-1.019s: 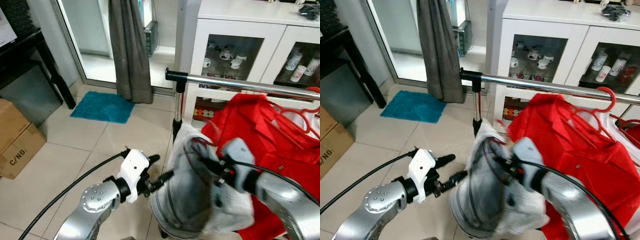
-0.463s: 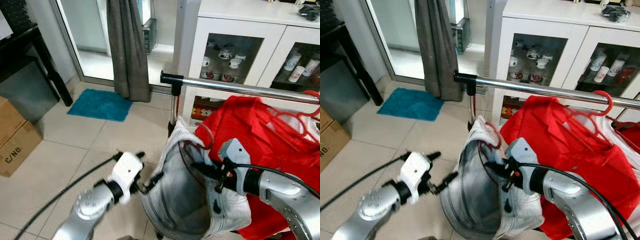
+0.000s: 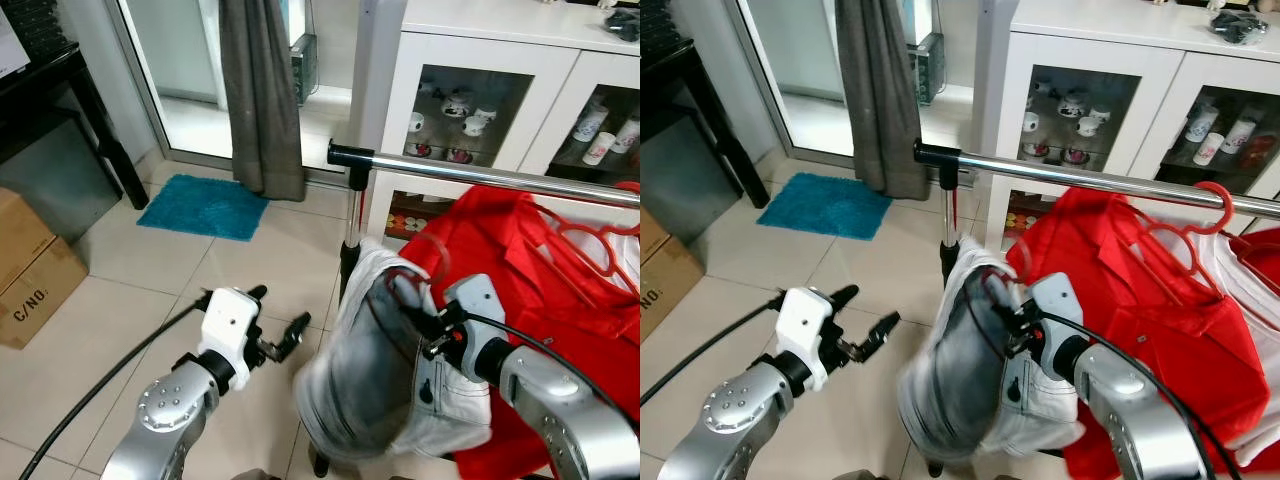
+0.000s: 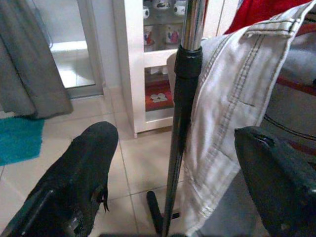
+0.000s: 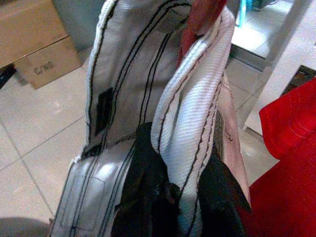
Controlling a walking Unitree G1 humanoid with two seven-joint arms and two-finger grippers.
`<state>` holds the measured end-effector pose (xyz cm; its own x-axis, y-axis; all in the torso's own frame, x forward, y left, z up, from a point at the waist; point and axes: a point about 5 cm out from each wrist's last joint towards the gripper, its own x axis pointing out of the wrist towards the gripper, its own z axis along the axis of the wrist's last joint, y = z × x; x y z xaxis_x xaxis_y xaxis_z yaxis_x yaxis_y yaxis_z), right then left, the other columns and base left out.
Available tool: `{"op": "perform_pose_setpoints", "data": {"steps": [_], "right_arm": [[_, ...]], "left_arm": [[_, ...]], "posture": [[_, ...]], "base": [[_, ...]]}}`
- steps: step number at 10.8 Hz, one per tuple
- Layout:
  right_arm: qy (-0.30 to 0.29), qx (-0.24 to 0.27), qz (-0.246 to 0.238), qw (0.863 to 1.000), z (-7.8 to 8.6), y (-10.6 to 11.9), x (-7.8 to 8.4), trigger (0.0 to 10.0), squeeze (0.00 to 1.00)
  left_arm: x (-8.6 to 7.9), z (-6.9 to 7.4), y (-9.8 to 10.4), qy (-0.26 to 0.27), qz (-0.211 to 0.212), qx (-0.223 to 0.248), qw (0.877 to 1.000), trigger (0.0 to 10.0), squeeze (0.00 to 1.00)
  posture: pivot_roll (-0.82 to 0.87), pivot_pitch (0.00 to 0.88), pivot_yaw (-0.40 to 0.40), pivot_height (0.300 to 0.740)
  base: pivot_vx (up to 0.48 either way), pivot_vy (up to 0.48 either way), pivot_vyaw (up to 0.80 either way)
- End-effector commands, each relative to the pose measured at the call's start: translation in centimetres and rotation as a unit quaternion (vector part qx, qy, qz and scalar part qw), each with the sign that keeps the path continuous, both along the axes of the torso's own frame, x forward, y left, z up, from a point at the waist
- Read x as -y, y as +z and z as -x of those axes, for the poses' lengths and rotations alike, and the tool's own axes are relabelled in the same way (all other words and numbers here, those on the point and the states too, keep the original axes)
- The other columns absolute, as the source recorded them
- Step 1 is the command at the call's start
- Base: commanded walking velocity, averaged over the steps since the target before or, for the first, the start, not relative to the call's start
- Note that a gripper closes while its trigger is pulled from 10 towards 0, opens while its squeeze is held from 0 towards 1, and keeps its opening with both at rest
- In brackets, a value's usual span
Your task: Hang hanger
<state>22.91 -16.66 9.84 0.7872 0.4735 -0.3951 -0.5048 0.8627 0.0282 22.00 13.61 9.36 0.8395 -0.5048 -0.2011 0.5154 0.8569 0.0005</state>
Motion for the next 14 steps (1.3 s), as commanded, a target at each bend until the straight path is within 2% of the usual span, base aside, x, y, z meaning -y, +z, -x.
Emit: {"op": "perform_pose_setpoints", "data": {"steps": [1,3,11,12,13,14], "right_arm": [[-0.026,0.026,-0.002,0.999,-0.2,0.5,0.5,0.0,0.00],[-0.033,0.032,-0.004,0.999,-0.1,0.5,0.3,0.0,0.00],[-0.031,0.050,0.006,0.998,-0.4,1.1,0.4,0.0,0.00],[0.001,0.059,0.016,0.998,-0.6,2.2,0.3,0.0,0.00],[0.022,0.060,0.014,0.998,-0.5,2.5,0.0,0.0,0.00],[0.065,0.062,-0.005,0.996,-0.2,3.2,-0.9,0.0,0.00]], "left_arm": [[-0.1,-0.1,0.0,0.001,0.001,-0.007,1.000,10.0,0.00],[0.1,-0.2,0.1,-0.009,0.001,-0.007,1.000,10.0,0.00],[0.3,-0.5,0.2,-0.023,-0.002,-0.008,1.000,10.0,0.00],[0.8,-0.5,0.1,-0.050,-0.017,-0.004,0.999,10.0,0.00],[0.9,-0.5,0.2,-0.060,-0.009,-0.002,0.998,10.0,0.34],[1.1,-0.6,0.2,-0.081,-0.013,0.002,0.997,10.0,1.00]], "posture": [[-0.05,0.029,0.041,0.740],[-0.05,0.025,0.065,0.740],[-0.06,0.021,0.072,0.740],[-0.06,0.020,0.070,0.740],[-0.06,0.019,0.070,0.740],[-0.06,0.019,0.069,0.740]], "base": [[0.000,0.000,0.00],[0.000,0.000,0.00],[-0.268,0.000,0.00],[0.000,0.000,0.00],[0.000,0.000,0.00],[0.000,0.000,0.00]]}}
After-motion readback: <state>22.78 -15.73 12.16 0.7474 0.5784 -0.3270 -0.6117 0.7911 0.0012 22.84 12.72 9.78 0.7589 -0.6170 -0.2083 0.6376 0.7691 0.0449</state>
